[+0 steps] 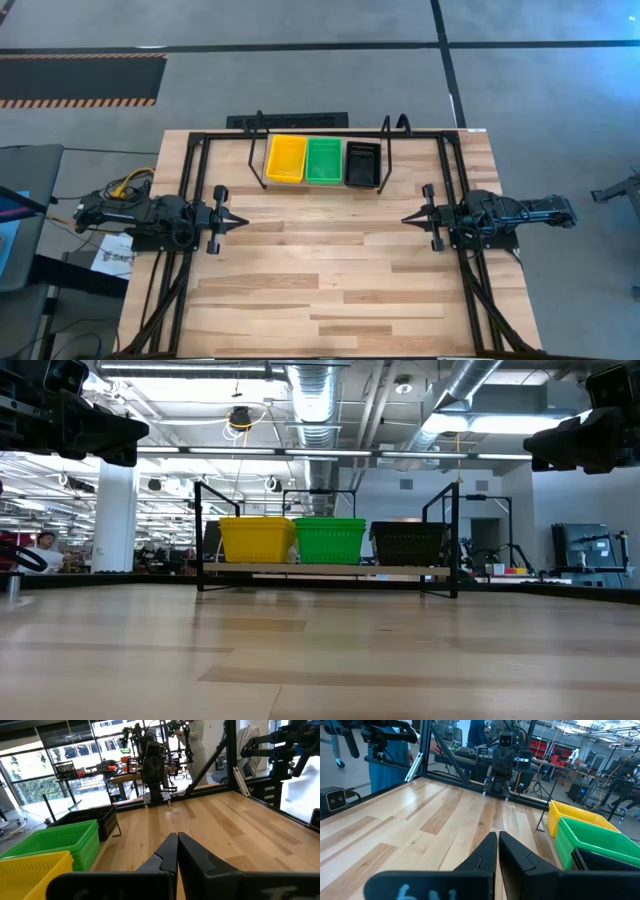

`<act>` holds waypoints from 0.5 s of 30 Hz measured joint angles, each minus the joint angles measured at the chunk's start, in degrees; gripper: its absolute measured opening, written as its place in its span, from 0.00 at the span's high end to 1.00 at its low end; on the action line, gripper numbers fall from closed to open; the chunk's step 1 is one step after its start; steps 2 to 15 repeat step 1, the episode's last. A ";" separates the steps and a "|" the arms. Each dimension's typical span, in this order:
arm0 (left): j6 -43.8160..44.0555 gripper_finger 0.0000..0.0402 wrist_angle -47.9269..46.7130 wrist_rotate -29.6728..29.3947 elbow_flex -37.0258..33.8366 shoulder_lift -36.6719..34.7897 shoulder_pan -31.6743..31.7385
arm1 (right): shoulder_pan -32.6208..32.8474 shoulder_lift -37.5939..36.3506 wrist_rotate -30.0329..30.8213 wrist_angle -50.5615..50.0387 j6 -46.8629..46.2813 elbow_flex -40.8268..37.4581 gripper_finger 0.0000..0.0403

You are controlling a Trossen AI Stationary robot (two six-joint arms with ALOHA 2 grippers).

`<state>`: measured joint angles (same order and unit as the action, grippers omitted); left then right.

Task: Stack baskets on shelf by color
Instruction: Return to Home Position

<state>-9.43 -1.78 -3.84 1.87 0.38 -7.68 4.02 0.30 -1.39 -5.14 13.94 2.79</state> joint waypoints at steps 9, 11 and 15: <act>-0.01 1.00 0.00 0.00 0.00 0.00 0.01 | 0.00 0.00 0.00 0.01 0.01 0.00 0.90; -0.01 1.00 0.00 0.00 0.00 0.00 0.01 | 0.00 0.00 0.00 0.01 0.01 0.00 0.90; -0.01 1.00 0.00 0.00 0.00 0.00 0.01 | 0.00 0.00 0.00 0.01 0.01 0.00 0.90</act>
